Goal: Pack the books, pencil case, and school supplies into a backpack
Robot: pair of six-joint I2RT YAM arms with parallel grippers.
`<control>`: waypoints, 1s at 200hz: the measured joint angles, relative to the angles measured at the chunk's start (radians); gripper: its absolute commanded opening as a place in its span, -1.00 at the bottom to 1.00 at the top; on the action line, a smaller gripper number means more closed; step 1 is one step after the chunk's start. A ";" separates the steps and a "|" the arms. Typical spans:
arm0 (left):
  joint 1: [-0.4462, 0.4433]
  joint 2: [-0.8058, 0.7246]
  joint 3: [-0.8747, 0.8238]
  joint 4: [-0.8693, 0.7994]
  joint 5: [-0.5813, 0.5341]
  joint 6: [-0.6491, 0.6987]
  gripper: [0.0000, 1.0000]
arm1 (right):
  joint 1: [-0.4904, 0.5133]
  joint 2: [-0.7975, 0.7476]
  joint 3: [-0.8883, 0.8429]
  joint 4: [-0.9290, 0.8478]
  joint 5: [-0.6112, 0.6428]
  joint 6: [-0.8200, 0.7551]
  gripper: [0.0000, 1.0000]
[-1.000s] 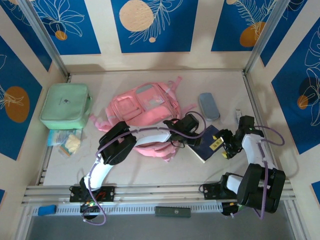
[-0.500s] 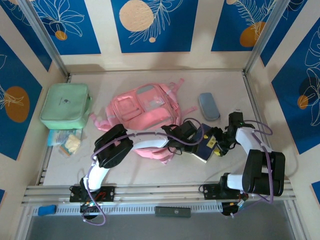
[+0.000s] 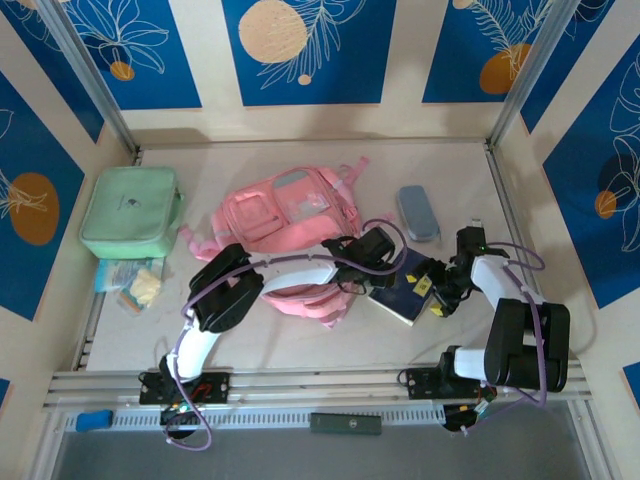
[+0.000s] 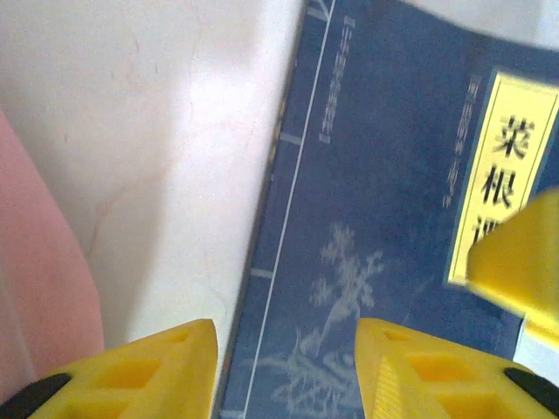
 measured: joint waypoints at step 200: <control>0.005 0.097 0.064 -0.036 -0.002 0.019 -0.49 | 0.090 -0.127 0.063 -0.075 -0.016 -0.079 0.37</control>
